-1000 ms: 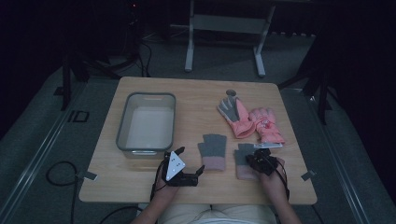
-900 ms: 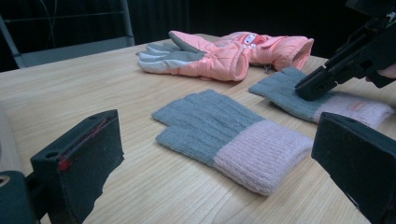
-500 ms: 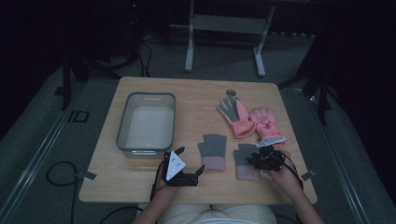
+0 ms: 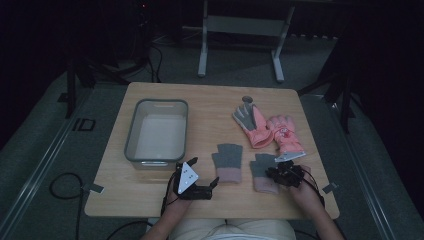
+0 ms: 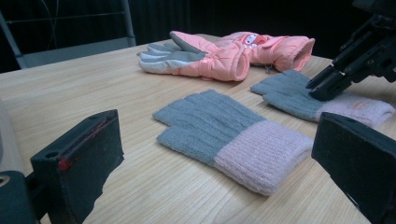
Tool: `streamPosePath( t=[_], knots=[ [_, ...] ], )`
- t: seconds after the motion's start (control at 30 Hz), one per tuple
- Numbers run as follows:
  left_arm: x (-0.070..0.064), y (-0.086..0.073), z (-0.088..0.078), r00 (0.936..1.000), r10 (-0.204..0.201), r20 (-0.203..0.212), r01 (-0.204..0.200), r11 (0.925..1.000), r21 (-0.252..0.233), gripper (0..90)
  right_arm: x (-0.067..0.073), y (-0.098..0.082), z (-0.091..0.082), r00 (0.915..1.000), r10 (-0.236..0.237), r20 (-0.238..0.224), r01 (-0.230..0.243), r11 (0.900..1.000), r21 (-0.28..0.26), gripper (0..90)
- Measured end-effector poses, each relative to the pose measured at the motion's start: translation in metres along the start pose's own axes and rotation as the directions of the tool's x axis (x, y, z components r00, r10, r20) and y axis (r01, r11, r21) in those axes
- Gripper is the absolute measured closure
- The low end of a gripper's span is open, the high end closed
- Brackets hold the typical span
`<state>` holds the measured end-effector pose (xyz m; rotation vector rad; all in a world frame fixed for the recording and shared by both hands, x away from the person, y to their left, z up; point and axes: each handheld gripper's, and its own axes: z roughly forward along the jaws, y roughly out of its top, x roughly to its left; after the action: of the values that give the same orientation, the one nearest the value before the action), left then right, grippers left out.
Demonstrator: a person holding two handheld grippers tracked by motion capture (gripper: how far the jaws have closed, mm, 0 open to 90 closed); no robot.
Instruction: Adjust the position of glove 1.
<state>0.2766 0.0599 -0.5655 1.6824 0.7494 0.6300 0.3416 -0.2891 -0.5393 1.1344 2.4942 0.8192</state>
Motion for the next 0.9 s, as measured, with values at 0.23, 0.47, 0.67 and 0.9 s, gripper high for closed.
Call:
streamPosePath(
  t=[0.23, 0.47, 0.67, 0.9],
  knots=[
    [0.001, 0.0, 0.0, 1.0, -0.006, 0.006, 0.006, 1.0, 0.003, 1.5, 0.003, 0.002, 0.0, 0.9991, 0.037, 0.018, -0.038, 0.999, 0.005, 84.9],
    [0.001, 0.0, 0.0, 0.9999, -0.012, 0.008, 0.012, 0.9999, 0.001, 1.5, 0.004, 0.017, -0.018, 0.9975, 0.066, -0.026, -0.068, 0.996, -0.053, 85.8],
    [0.002, 0.0, 0.0, 0.9999, -0.011, 0.007, 0.011, 0.9999, -0.002, 1.5, 0.009, 0.055, -0.047, 0.9981, 0.051, -0.036, -0.056, 0.986, -0.16, 85.9],
    [0.002, 0.0, 0.001, 0.9999, -0.007, 0.009, 0.007, 1.0, -0.001, 1.5, 0.025, 0.093, -0.043, 0.9947, 0.006, -0.103, -0.026, 0.981, -0.193, 85.8]
  ],
)
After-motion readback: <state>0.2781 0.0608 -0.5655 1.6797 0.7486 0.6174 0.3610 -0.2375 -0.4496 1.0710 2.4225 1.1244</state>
